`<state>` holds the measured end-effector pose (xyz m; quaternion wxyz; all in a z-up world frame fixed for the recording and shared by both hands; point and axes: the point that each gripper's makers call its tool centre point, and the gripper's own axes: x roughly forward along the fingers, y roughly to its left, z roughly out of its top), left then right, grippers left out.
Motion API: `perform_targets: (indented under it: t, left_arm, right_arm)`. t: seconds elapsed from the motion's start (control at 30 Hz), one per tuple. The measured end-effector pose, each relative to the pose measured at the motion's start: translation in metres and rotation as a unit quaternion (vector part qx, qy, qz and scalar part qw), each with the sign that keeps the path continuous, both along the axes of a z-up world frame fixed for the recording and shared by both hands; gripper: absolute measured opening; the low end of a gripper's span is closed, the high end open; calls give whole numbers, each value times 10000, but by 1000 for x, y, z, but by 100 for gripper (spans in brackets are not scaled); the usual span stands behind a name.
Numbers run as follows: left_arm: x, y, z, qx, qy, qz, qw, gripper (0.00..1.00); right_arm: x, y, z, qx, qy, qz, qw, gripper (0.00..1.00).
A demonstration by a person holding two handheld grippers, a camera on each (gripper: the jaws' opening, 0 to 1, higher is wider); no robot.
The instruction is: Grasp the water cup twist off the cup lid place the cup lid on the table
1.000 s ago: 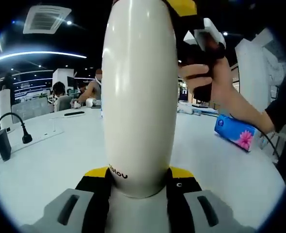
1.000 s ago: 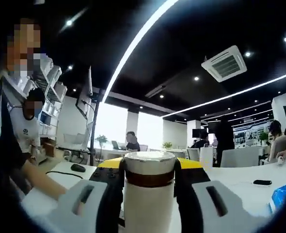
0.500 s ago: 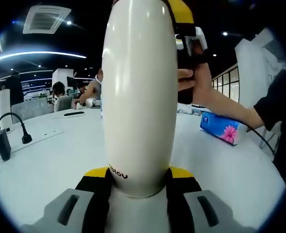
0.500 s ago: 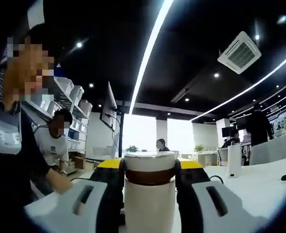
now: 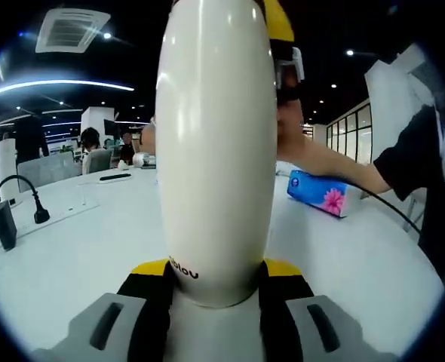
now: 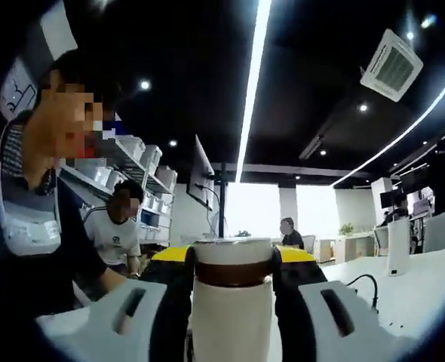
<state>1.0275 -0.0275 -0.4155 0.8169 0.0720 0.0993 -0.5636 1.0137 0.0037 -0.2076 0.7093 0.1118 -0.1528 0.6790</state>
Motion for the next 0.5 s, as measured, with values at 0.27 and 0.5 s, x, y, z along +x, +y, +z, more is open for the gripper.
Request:
perform_targets:
  t: [0.27, 0.5]
  left_arm:
    - [-2, -4, 0, -1, 0, -17, 10000, 47]
    - [3, -2, 0, -9, 1, -40, 10000, 47]
  right_arm:
    - [-2, 0, 0, 62, 106, 371, 9992, 45]
    - [-3, 1, -4, 43, 378, 427, 9984, 51]
